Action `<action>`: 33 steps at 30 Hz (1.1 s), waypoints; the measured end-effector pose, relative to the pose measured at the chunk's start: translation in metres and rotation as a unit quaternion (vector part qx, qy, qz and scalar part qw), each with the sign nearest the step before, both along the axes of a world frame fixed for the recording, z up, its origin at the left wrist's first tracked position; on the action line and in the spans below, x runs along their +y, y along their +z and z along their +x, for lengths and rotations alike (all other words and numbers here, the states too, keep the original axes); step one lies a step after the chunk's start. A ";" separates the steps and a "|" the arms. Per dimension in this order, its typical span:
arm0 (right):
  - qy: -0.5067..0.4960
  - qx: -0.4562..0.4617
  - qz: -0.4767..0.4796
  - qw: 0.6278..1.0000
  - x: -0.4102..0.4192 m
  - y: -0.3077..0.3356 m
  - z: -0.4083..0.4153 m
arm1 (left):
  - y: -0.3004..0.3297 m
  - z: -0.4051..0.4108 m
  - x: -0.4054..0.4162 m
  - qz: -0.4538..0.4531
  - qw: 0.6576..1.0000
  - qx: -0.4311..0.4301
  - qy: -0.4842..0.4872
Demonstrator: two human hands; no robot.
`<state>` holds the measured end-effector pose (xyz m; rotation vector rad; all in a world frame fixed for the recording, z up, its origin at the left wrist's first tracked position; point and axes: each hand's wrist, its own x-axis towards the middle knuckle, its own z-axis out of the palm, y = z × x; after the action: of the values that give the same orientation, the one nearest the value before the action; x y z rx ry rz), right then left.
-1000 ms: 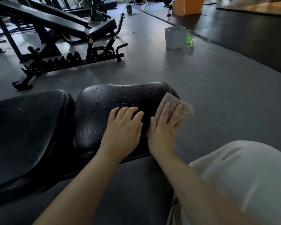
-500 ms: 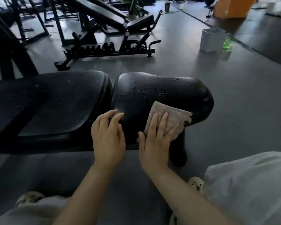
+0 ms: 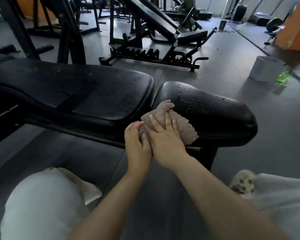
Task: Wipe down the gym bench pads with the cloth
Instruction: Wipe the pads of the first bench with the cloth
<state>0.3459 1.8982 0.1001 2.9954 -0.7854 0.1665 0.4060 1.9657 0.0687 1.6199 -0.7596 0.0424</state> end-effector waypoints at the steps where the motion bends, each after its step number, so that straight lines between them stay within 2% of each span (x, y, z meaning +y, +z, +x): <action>1: 0.030 -0.040 0.067 0.997 -0.002 0.007 -0.002 | 0.002 -0.001 -0.003 0.000 1.000 0.005 0.000; 3: 0.079 -0.194 0.164 0.964 -0.006 0.020 -0.010 | 0.007 -0.005 -0.014 0.007 1.000 0.009 -0.018; 5: 0.069 -0.302 0.200 0.929 -0.014 0.028 -0.021 | 0.015 -0.012 -0.028 0.011 0.998 0.011 -0.067; 7: 0.061 -0.324 0.194 0.924 -0.022 0.028 -0.033 | 0.020 -0.020 -0.042 0.045 0.995 0.006 -0.086; 8: 0.055 -0.319 0.188 0.927 -0.027 0.029 -0.038 | 0.022 -0.025 -0.047 0.091 0.993 0.015 -0.076; 10: 0.045 -0.297 0.150 0.942 -0.038 0.024 -0.049 | 0.027 -0.032 -0.054 0.202 0.976 0.063 -0.049; 12: 0.034 -0.267 0.091 0.959 -0.047 0.018 -0.059 | 0.029 -0.032 -0.060 0.241 0.965 0.098 -0.021; 15: 0.036 -0.227 0.002 0.973 -0.056 0.008 -0.067 | 0.023 -0.018 -0.065 0.188 0.975 0.123 -0.004; 20: 0.072 -0.166 -0.087 0.980 -0.075 0.007 -0.065 | 0.007 0.010 -0.064 0.081 0.971 0.217 -0.053; 25: 0.121 -0.128 -0.089 0.980 -0.096 0.015 -0.063 | -0.008 0.012 -0.070 -0.031 0.963 0.259 -0.067; 28: 0.149 -0.129 -0.097 0.976 -0.101 0.015 -0.064 | -0.017 0.010 -0.075 -0.064 0.958 0.275 -0.049; 33: 0.209 -0.125 -0.095 0.965 -0.114 0.020 -0.069 | -0.019 -0.007 -0.086 -0.172 0.919 0.356 0.010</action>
<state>0.2773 1.7840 0.1205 2.9411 -0.1196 0.6057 0.3988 1.8799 0.0500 1.1750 -0.1525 -0.3648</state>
